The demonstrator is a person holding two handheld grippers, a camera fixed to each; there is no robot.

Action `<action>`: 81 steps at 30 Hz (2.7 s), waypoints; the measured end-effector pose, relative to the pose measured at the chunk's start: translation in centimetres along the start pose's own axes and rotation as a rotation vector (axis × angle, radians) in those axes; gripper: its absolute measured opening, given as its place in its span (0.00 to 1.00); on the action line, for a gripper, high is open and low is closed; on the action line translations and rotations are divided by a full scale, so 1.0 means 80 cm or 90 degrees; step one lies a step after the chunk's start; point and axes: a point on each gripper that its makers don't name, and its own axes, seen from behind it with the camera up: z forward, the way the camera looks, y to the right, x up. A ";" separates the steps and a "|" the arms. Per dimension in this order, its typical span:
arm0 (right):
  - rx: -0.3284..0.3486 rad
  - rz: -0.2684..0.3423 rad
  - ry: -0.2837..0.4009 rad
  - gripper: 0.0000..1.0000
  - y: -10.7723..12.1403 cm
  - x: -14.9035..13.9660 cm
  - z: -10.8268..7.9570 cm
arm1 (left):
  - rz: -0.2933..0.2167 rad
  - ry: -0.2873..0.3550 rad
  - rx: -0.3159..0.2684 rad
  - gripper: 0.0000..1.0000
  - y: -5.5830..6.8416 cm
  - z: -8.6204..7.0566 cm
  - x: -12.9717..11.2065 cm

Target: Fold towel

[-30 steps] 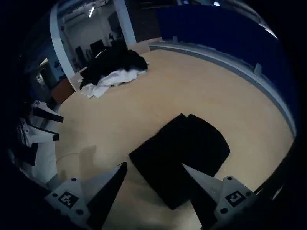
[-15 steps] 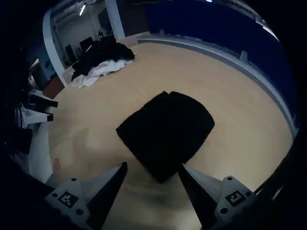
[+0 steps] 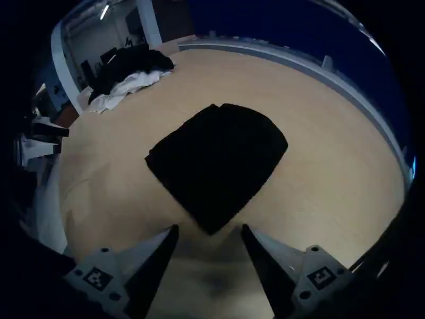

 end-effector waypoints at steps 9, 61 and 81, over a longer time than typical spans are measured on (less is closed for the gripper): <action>-0.003 -0.006 0.001 0.59 0.004 -0.001 0.001 | -0.002 0.001 -0.001 0.93 0.001 -0.001 0.004; -0.016 -0.020 0.143 0.03 0.008 0.119 -0.073 | 0.004 0.017 -0.011 0.93 0.009 -0.003 0.019; -0.020 -0.050 0.247 0.03 0.019 0.207 -0.180 | 0.019 0.042 -0.025 0.93 0.026 -0.009 0.041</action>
